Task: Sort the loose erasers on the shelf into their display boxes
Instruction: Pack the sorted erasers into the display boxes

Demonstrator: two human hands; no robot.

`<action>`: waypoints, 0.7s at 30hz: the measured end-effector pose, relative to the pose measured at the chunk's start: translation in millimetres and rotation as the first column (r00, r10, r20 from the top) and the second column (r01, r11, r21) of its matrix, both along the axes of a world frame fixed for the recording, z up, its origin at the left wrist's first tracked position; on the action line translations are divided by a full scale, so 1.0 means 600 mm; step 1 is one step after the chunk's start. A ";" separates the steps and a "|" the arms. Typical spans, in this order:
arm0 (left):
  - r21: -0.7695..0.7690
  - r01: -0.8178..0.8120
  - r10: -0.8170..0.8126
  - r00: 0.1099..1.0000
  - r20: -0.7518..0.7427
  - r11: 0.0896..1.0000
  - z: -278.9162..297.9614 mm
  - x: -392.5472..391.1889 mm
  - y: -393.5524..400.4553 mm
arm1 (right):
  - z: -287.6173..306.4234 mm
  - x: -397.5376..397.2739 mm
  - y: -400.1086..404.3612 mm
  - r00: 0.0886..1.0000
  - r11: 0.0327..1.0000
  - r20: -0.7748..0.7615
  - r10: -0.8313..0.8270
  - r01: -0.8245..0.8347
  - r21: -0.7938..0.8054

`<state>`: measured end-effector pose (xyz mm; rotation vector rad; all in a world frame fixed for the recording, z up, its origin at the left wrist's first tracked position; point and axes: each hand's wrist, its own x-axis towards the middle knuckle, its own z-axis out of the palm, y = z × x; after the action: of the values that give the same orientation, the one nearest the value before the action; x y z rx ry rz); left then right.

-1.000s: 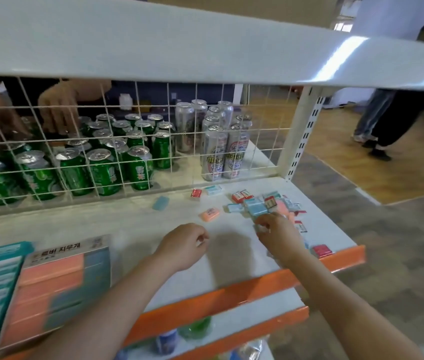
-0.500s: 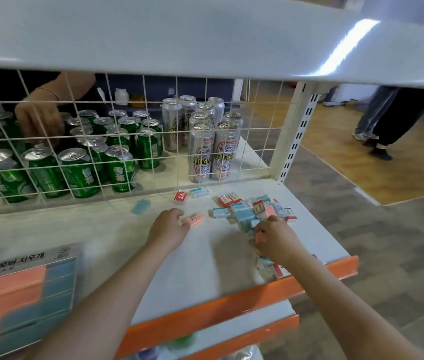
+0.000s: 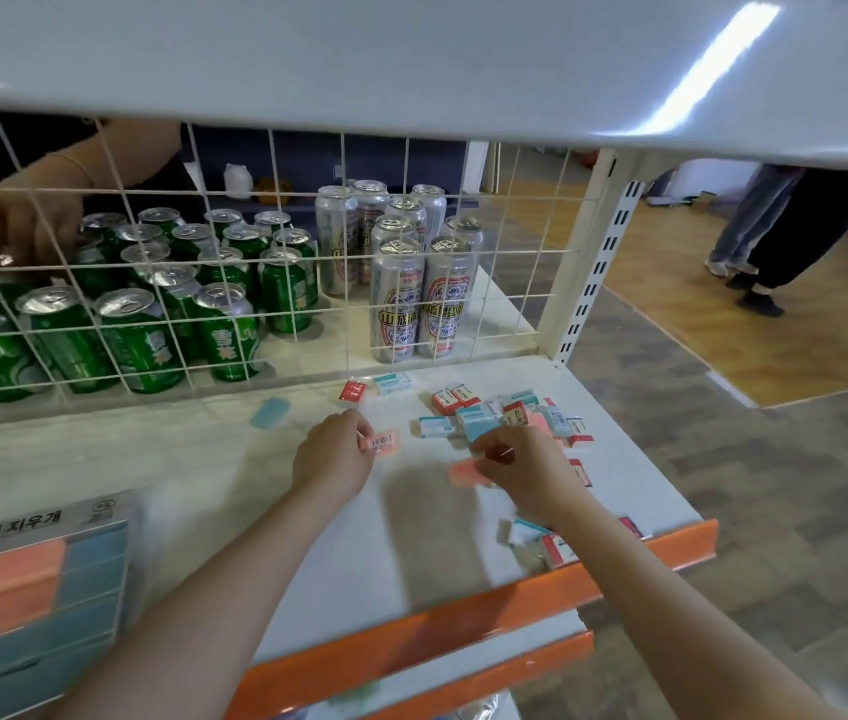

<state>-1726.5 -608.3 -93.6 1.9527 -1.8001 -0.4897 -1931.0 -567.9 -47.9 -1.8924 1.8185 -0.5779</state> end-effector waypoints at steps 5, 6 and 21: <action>-0.091 0.131 -0.127 0.990 0.053 0.987 0.009 0.027 0.032 | -0.013 0.026 -0.002 0.997 0.999 0.072 0.017 -0.019 0.031; -0.102 0.164 -0.158 0.985 0.064 0.981 0.007 0.033 0.040 | -0.016 0.032 -0.002 0.996 0.999 0.083 0.017 -0.020 0.039; -0.023 0.184 -0.184 0.983 0.015 0.983 -0.011 0.051 0.057 | -0.039 0.061 0.009 0.999 0.995 -0.045 0.000 0.005 0.102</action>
<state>-1695.8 -574.4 -100.4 1.7854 -1.9959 -0.5128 -1894.6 -562.2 -71.1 -1.8492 1.8427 -0.4381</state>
